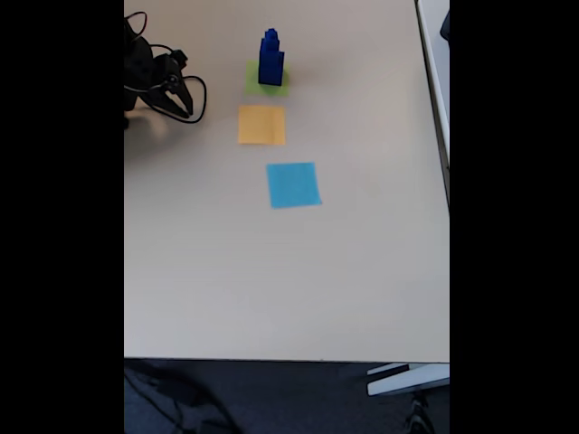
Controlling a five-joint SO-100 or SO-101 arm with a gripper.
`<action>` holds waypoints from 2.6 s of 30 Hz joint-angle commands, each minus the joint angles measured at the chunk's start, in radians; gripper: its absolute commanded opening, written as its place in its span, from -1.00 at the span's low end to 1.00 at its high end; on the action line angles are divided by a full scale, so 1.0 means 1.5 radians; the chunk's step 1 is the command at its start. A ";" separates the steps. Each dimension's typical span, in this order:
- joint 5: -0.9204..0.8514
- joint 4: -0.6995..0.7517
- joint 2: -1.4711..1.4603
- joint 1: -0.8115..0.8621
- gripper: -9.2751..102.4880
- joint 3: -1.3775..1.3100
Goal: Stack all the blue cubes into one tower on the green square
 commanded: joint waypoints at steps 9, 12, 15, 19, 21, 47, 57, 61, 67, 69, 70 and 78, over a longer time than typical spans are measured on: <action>0.108 -0.011 0.016 -0.030 -0.83 -0.007; 0.151 -0.026 0.016 -0.058 -0.83 -0.004; 0.148 -0.025 0.016 -0.062 -0.83 -0.003; 0.171 -0.026 0.016 -0.087 -0.83 -0.003; 0.167 -0.026 0.016 -0.090 -0.83 -0.003; 0.150 -0.026 0.017 -0.100 -0.76 -0.004; 0.150 -0.026 0.017 -0.100 -0.76 -0.004; 0.150 -0.026 0.017 -0.100 -0.76 -0.004; 0.150 -0.026 0.017 -0.100 -0.76 -0.004; 0.150 -0.026 0.017 -0.100 -0.76 -0.004; 0.150 -0.026 0.017 -0.100 -0.76 -0.004; 0.150 -0.026 0.017 -0.100 -0.76 -0.004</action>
